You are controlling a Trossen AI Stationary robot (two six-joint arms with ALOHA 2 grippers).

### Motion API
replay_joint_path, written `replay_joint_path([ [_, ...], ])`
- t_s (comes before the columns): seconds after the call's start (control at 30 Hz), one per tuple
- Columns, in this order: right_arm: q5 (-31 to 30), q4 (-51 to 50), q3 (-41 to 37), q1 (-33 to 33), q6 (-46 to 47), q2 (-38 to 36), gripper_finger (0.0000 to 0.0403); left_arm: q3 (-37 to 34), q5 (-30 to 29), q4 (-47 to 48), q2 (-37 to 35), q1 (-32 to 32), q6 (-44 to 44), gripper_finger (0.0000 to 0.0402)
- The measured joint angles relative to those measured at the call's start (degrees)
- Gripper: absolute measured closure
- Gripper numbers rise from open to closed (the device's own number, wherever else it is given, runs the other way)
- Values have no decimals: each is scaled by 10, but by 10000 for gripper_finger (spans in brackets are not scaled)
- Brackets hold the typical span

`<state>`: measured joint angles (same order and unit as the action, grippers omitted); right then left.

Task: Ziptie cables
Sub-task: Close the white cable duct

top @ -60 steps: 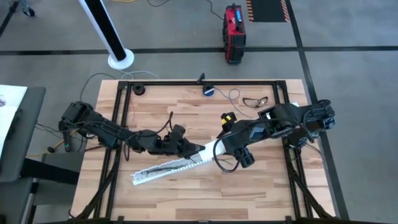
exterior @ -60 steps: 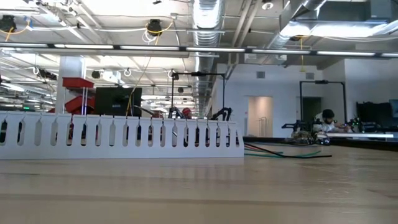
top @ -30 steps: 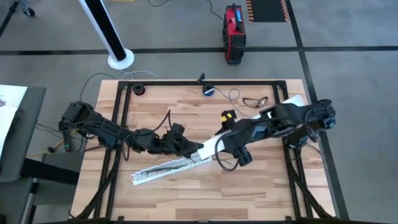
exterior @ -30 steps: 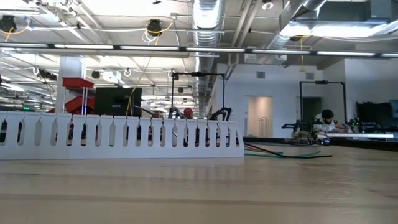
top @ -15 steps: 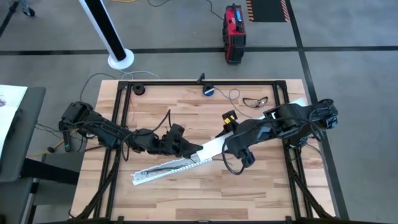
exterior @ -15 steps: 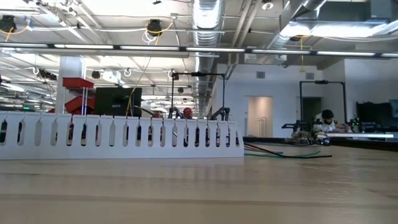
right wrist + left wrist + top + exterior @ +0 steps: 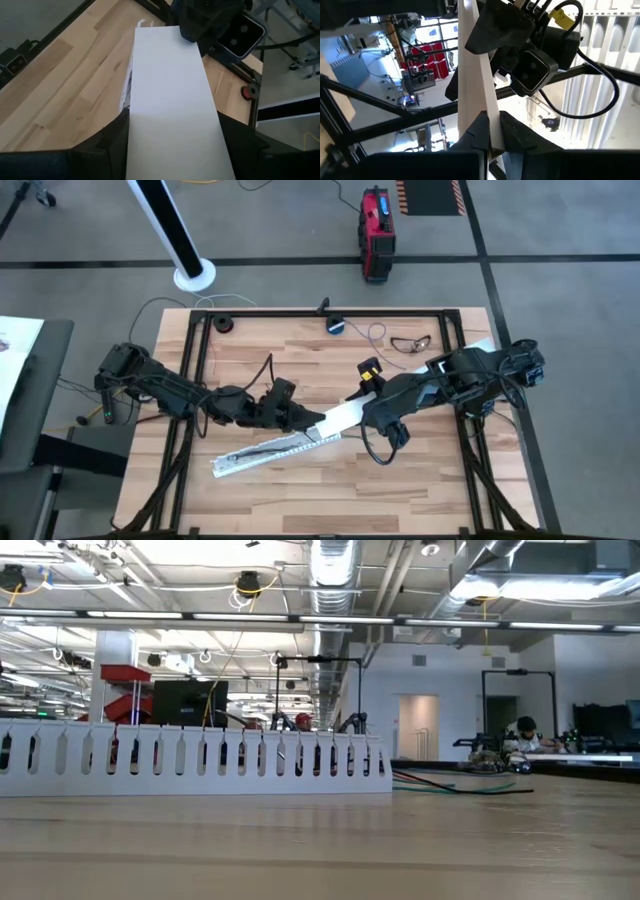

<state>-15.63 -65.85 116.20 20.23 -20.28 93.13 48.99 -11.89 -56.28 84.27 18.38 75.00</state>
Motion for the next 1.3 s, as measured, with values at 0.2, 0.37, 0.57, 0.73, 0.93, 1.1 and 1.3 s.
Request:
replay_joint_path([
  [0.2, -2, 7, -2, -24, -14, -29, 183, 3, 0, 29, -3, 6, -63, 363],
  [0.37, -23, 36, 3, -61, -8, -65, 183, -3, 56, 74, 5, 22, -177, 362],
  [0.57, -12, 27, 1, -110, -15, -86, 183, 1, 67, 201, 0, 39, -198, 362],
  [0.73, 46, 5, 1, -182, 13, -85, 183, -1, 3, 418, 1, 56, -148, 362],
  [0.93, 140, 34, -64, -226, 14, -89, 183, -1, -95, 559, 0, 90, -170, 362],
  [1.1, 221, 126, -173, -268, 11, -128, 183, -1, -126, 609, -2, 100, -210, 362],
  [1.3, 306, 322, -374, -302, 50, -204, 183, -1, -165, 621, -33, 116, -205, 362],
])
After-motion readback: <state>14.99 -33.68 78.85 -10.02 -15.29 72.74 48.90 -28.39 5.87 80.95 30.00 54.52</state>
